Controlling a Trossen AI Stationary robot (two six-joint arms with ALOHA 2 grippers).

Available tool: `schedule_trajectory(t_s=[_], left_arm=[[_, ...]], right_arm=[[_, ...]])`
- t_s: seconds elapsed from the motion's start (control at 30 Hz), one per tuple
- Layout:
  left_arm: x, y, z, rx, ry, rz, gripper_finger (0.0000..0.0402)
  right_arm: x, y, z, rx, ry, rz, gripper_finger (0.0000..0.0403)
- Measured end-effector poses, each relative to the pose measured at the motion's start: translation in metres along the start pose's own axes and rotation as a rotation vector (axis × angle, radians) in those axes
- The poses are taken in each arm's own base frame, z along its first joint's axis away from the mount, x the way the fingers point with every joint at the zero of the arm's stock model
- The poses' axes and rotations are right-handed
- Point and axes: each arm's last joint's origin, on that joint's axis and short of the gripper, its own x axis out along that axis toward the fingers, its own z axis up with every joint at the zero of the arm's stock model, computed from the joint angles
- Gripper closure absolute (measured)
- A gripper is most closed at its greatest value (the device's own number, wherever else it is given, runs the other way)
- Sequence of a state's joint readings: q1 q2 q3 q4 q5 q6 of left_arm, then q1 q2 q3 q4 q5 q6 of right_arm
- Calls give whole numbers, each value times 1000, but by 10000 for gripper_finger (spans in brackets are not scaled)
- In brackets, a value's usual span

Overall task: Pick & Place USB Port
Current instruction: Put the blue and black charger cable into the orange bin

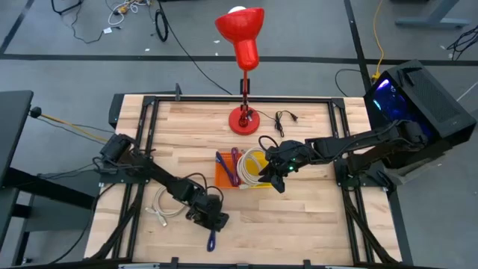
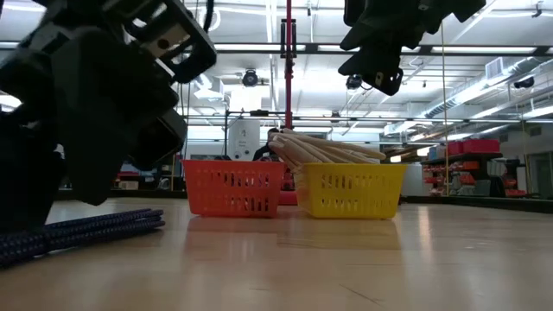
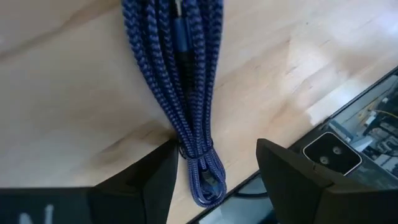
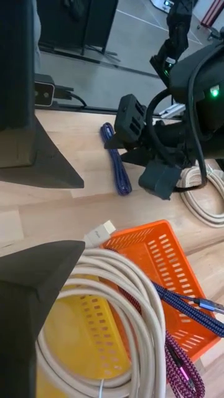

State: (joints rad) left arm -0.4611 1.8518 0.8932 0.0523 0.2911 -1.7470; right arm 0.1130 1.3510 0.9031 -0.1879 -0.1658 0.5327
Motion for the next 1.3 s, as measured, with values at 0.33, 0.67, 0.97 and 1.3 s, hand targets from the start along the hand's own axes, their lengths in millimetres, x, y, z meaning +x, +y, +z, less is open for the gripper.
schedule_trajectory(t_s=[0.33,0.67,0.97,1.3], left_arm=[[14,10,6,51,88,66,367],[10,-5,22,119,30,-100,393],[9,-18,22,141,0,-134,401],[-4,-59,23,265,-23,-233,401]], right_arm=[[0,0,0,0,-3,1,257],[0,1,1,-2,-13,7,257],[0,1,2,-4,-16,9,257],[0,0,2,-15,-21,-12,257]])
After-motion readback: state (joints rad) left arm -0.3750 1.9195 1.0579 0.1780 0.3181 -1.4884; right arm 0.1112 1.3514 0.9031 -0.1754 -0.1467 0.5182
